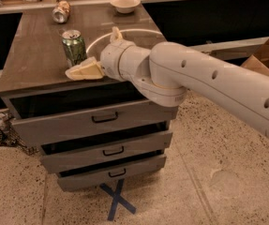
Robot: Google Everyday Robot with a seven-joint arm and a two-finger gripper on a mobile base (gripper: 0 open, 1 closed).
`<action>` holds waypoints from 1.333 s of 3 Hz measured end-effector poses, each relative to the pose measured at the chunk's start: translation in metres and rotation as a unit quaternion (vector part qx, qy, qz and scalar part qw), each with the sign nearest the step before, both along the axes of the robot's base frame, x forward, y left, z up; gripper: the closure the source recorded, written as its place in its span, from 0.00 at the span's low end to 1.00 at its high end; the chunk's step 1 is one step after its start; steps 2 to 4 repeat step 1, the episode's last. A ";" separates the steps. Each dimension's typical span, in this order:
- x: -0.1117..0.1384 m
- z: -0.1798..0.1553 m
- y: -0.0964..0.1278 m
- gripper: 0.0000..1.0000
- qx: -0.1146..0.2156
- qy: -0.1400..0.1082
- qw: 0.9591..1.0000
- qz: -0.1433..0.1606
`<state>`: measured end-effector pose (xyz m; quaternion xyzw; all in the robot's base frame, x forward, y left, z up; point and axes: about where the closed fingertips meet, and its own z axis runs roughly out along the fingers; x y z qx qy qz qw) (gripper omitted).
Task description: Place green can upright
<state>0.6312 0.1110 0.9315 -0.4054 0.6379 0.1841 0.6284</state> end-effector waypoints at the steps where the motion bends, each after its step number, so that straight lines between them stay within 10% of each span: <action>1: -0.001 0.002 -0.003 0.00 -0.005 -0.003 1.000 -0.004; 4: -0.001 0.002 -0.003 0.00 -0.005 -0.003 1.000 -0.004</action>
Offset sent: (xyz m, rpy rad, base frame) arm 0.0000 0.0000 0.0000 0.0000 0.0000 0.0000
